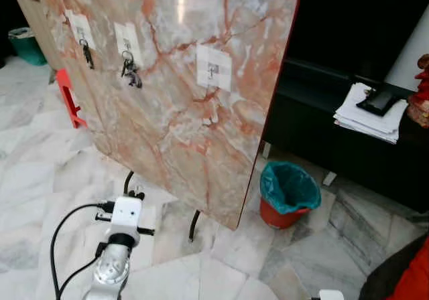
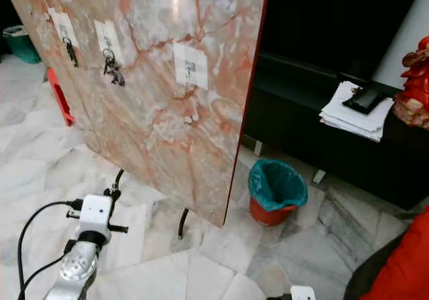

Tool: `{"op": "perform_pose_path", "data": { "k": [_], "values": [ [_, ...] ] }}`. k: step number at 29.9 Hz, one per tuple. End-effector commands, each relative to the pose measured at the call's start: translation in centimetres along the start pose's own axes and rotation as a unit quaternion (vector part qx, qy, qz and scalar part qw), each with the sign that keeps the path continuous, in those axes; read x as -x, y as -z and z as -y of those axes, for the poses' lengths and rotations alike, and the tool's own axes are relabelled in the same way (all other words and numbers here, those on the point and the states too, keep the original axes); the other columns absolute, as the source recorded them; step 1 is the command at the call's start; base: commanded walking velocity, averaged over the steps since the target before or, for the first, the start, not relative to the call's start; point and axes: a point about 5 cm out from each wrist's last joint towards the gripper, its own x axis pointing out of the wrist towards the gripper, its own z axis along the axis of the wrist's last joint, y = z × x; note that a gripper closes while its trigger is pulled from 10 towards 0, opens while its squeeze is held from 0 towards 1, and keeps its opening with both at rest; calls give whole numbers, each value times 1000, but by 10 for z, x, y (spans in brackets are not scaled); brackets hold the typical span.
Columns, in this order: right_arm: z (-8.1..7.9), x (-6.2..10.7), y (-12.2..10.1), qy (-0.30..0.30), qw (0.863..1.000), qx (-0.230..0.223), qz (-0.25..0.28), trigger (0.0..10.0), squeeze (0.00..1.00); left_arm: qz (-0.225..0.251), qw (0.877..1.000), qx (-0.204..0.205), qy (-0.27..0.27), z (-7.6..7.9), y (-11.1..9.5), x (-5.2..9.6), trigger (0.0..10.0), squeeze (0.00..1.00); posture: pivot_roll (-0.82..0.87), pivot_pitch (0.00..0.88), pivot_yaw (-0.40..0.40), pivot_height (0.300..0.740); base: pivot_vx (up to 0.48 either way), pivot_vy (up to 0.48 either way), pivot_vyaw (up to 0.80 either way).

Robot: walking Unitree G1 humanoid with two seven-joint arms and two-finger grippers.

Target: Hang keys on a hook

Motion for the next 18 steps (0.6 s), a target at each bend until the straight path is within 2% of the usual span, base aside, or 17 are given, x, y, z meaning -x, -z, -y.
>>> {"op": "perform_pose_path", "data": {
  "k": [1, 3, 4, 7, 8, 9, 11, 13, 15, 18],
  "values": [
    [2, 0, 2, 3, 1000, 3, -1, 10000, 0, 38, 999, -3, 6, 3, -14, 0, 10000, 0, -45, 0, -46, 740, 0, 0, 0],
    [3, 1, 1, 6, 1000, 5, 1, 10000, 0, 57, 998, -7, 15, 7, -22, -2, 10000, 0, -41, 0, -50, 740, 0, 0, 0],
    [3, 1, 1, 8, 1000, 8, 1, 10000, 0, 75, 997, 0, 10, 6, -33, -5, 10000, 0, -39, 0, -52, 740, 0, 0, 0],
    [4, 1, 2, 7, 1000, 13, -1, 10000, 0, 79, 996, 40, 3, 4, -40, -12, 10000, 0, -42, 0, -52, 740, 0, 0, 0],
    [4, 1, 2, 7, 1000, 14, -1, 10000, 0, 79, 994, 68, 15, 6, -45, -14, 10000, 0, -45, 0, -49, 740, 0, 0, 0],
    [4, 1, 2, 7, 1000, 14, -1, 10000, 0, 79, 994, 68, 15, 6, -45, -14, 10000, 0, -45, 0, -49, 740, 0, 0, 0],
    [3, 1, 2, 6, 1000, 15, -1, 10000, 0, 85, 991, 100, 24, 9, -55, -13, 10000, 0, -51, 0, -44, 740, 0, 0, 0],
    [3, 1, 3, 6, 1000, 14, -1, 10000, 0, 88, 989, 115, 18, 7, -58, -14, 10000, 0, -52, 0, -43, 740, 0, 0, 0],
    [3, 1, 3, 6, 1000, 15, -1, 10000, 0, 78, 986, 149, 5, 4, -57, -14, 10000, 0, -50, 0, -43, 740, 0, 0, 0],
    [3, 1, 3, 6, 1000, 18, -2, 10000, 0, 73, 985, 154, 8, 3, -57, -13, 10000, 0, -48, 0, -43, 740, 0, 0, 0]
  ]
}}
